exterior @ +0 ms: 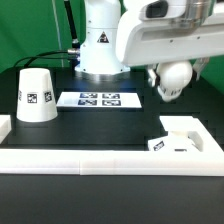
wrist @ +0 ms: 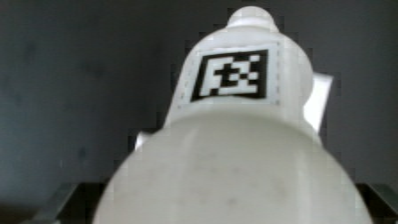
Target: Assemble lamp
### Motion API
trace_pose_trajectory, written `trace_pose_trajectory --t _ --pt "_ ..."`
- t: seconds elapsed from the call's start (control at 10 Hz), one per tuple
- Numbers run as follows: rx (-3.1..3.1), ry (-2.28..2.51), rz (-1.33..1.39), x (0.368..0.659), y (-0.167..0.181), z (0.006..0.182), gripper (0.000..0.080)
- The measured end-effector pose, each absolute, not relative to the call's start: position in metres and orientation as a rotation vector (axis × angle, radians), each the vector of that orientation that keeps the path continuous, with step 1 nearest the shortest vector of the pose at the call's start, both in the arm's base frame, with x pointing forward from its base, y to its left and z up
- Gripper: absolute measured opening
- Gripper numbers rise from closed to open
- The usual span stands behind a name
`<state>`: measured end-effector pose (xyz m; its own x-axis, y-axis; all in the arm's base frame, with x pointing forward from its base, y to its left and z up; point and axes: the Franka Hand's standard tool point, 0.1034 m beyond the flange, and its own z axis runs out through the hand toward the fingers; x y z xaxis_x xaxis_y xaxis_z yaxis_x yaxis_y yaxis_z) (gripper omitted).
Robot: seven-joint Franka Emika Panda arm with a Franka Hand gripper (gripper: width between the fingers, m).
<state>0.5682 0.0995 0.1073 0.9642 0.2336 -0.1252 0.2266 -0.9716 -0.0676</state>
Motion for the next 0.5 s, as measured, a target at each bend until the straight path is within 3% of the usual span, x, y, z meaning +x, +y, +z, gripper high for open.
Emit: trace_pose_trajectory --t 0.2,0.3,0.5 --pt "-3.072 -0.359 -0.039 0.57 0.097 0.108 0.0577" --pt "-3.07 -0.399 -0.035 0.569 0.094 0.108 0.0577" --pt "-3.068 -0.411 -0.069 0.585 0.094 0.125 0.0577"
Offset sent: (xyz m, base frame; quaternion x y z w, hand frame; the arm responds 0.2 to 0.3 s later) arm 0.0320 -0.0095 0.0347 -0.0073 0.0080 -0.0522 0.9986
